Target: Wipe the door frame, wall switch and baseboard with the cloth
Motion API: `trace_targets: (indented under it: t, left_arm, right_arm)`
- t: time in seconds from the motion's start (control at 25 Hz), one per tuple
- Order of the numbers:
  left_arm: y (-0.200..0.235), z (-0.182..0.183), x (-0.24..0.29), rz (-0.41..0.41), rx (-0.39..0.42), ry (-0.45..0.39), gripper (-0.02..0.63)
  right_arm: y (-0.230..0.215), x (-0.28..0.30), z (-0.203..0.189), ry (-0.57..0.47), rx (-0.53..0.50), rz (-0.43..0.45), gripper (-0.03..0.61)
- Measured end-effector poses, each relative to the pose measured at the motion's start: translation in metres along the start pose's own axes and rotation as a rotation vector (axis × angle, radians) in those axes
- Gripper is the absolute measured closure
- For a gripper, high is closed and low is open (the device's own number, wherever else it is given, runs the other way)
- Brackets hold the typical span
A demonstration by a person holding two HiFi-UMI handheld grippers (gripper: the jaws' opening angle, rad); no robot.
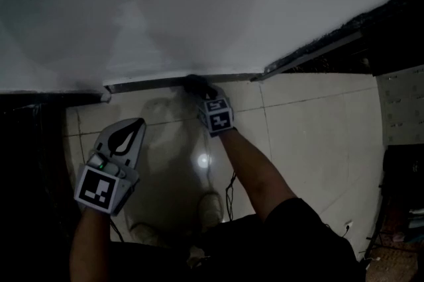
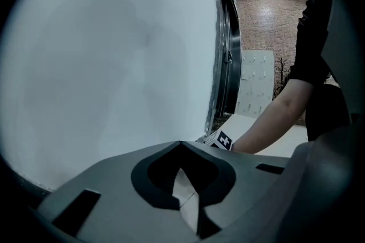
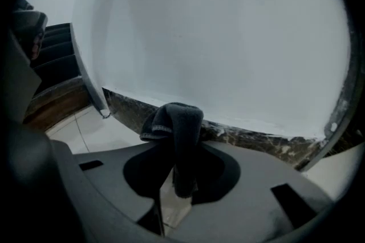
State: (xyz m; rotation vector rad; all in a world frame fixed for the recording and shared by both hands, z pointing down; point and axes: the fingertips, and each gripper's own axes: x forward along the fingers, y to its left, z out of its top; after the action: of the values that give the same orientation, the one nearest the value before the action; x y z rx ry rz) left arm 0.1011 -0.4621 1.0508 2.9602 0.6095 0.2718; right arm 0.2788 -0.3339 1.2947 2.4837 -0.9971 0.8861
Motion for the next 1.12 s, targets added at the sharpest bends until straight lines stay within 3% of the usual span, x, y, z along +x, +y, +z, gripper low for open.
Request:
trace_targets:
  t: [0.32,0.6,0.84,1.12]
  left_arm:
    - [0.001,0.000,0.011,0.016,-0.080,-0.005,0.621]
    - [-0.001,-0.010,0.006,0.025,-0.047,0.043,0.621]
    - [0.013,-0.014,-0.007,0.067,-0.064,0.048,0.621]
    - [0.020,-0.016,-0.015,0.087,-0.069,0.050,0.621]
  right_arm:
    - [-0.090,-0.033,-0.021,0.000,0.137,-0.146,0.495]
    - [-0.169,-0.057,-0.050,0.033,0.290,-0.279,0.495]
    - [-0.186,-0.055,-0.056,0.024,0.353,-0.328,0.495]
    - [-0.195,-0.056,-0.057,0.060,0.359,-0.388,0.495]
